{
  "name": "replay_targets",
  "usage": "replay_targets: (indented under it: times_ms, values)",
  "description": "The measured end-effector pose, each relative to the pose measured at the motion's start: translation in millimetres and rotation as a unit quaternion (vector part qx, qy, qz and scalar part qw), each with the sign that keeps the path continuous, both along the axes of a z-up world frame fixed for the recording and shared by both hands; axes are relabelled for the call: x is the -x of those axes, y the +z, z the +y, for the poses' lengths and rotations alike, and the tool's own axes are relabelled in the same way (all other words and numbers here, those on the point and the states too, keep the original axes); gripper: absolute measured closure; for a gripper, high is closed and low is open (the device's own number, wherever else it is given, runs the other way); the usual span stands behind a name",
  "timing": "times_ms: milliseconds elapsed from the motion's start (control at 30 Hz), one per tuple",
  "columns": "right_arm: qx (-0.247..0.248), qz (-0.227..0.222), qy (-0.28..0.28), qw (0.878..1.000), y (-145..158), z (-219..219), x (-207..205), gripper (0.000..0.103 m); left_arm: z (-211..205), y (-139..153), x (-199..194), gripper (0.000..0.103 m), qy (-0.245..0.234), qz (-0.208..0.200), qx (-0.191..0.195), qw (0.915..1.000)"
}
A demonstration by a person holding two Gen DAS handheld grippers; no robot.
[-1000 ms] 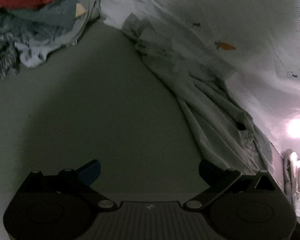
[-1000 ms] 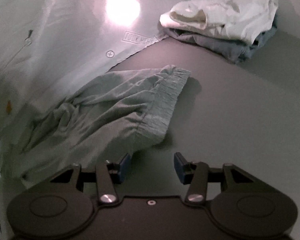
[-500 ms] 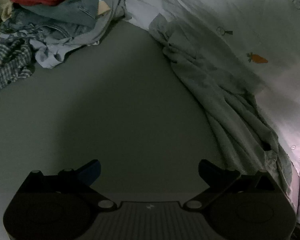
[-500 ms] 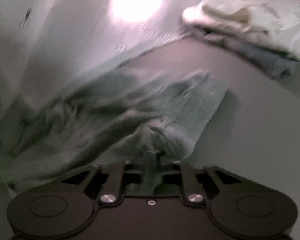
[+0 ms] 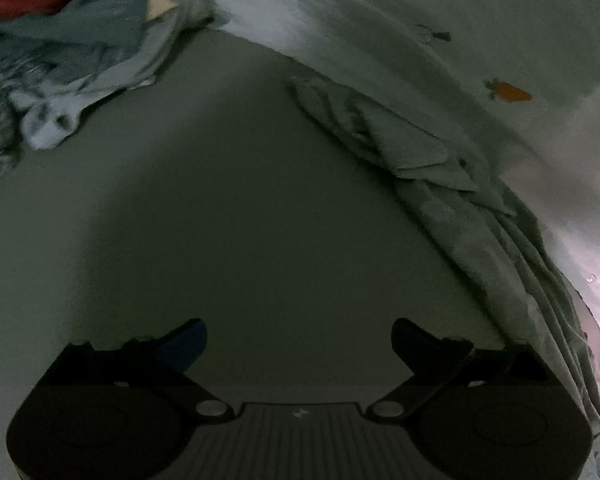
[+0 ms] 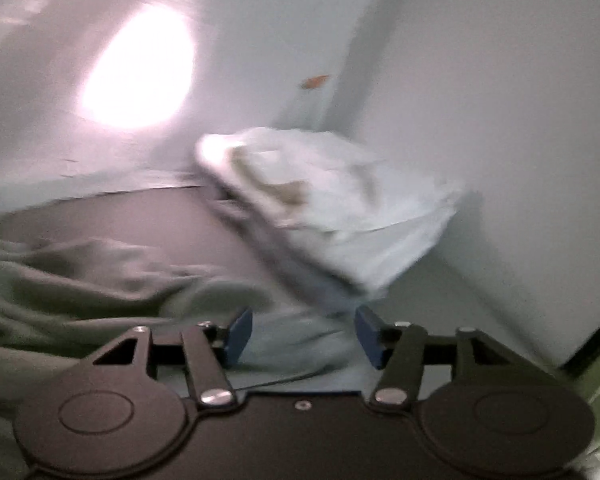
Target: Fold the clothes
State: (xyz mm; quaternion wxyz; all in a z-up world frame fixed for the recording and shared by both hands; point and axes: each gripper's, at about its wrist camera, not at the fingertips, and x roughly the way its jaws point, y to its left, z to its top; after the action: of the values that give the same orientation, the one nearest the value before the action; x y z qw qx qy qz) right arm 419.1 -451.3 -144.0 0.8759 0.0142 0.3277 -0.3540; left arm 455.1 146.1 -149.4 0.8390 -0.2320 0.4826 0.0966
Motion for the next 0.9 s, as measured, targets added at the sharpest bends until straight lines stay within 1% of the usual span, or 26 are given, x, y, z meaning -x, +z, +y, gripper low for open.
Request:
replay_targets:
  times_ms: [33,67,100,133,167,200,233,267,300,333,367,400,433,500,533,567,600,633,667,700,767,800,833,867,900]
  values:
    - [-0.039,-0.014,0.011,0.999,0,5,-3,0.041,-2,-1,-6,0.009,-0.007,-0.004,0.0,1.0]
    - [-0.087,-0.03,0.024,0.995,-1,11,-6,0.041,-4,-1,-13,0.01,-0.012,-0.008,0.003,0.9999]
    - [-0.136,-0.045,0.032,0.989,-2,15,-9,0.041,-5,-3,-20,0.01,-0.015,-0.012,0.008,0.9998]
    - [-0.186,-0.057,0.039,0.98,-5,19,-14,0.041,-6,-4,-28,0.012,-0.018,-0.016,0.012,0.9996]
    - [-0.262,-0.075,0.047,0.961,-10,22,-18,0.041,-6,-5,-35,0.013,-0.02,-0.02,0.018,0.9994]
    - [-0.34,-0.094,0.05,0.934,-19,26,-22,0.041,-5,-7,-44,0.014,-0.021,-0.025,0.027,0.9991]
    - [-0.409,-0.11,0.044,0.905,-27,27,-25,0.041,-2,-9,-53,0.016,-0.019,-0.032,0.036,0.9987]
    - [-0.493,-0.126,0.024,0.86,-42,31,-26,0.041,1,-11,-63,0.017,-0.014,-0.039,0.045,0.9982]
    - [-0.564,-0.135,0.0,0.814,-57,36,-27,0.042,4,-13,-74,0.019,-0.009,-0.044,0.053,0.9976]
    - [-0.618,-0.135,-0.024,0.774,-71,42,-29,0.045,9,-16,-85,0.023,-0.002,-0.049,0.059,0.9971]
    - [-0.655,-0.129,-0.043,0.743,-84,49,-31,0.046,13,-19,-96,0.025,0.006,-0.051,0.063,0.9967]
    - [-0.674,-0.121,-0.053,0.727,-92,55,-34,0.048,17,-22,-107,0.025,0.013,-0.053,0.065,0.9964]
    - [-0.681,-0.113,-0.056,0.721,-97,60,-37,0.049,21,-25,-119,0.026,0.018,-0.055,0.068,0.996]
    - [-0.674,-0.096,-0.057,0.73,-102,70,-44,0.05,27,-31,-140,0.027,0.023,-0.057,0.07,0.9956]
    - [-0.673,-0.095,-0.057,0.731,-103,72,-47,0.051,30,-35,-150,0.027,0.025,-0.057,0.069,0.9957]
    - [-0.679,-0.105,-0.061,0.724,-105,74,-49,0.051,32,-38,-158,0.027,0.027,-0.056,0.066,0.9959]
    - [-0.689,-0.117,-0.067,0.712,-107,73,-51,0.052,34,-41,-166,0.027,0.028,-0.057,0.062,0.9961]
    - [-0.702,-0.133,-0.074,0.696,-109,73,-53,0.053,34,-43,-174,0.027,0.029,-0.058,0.057,0.9963]
    - [-0.712,-0.145,-0.08,0.683,-110,72,-55,0.053,35,-45,-181,0.027,0.031,-0.059,0.053,0.9964]
    - [-0.716,-0.153,-0.086,0.675,-110,72,-57,0.053,35,-48,-188,0.027,0.034,-0.059,0.051,0.9964]
    - [-0.712,-0.154,-0.085,0.679,-108,72,-64,0.053,36,-54,-201,0.026,0.042,-0.059,0.048,0.9962]
    - [-0.706,-0.146,-0.086,0.688,-106,74,-67,0.054,36,-55,-205,0.023,0.047,-0.063,0.048,0.9958]
    - [-0.701,-0.138,-0.087,0.695,-106,74,-70,0.055,34,-55,-210,0.023,0.047,-0.071,0.048,0.9952]
    - [-0.701,-0.137,-0.089,0.695,-107,75,-72,0.055,32,-56,-214,0.025,0.04,-0.077,0.047,0.9951]
    - [-0.702,-0.139,-0.093,0.692,-108,75,-72,0.056,29,-56,-218,0.026,0.036,-0.081,0.041,0.9952]
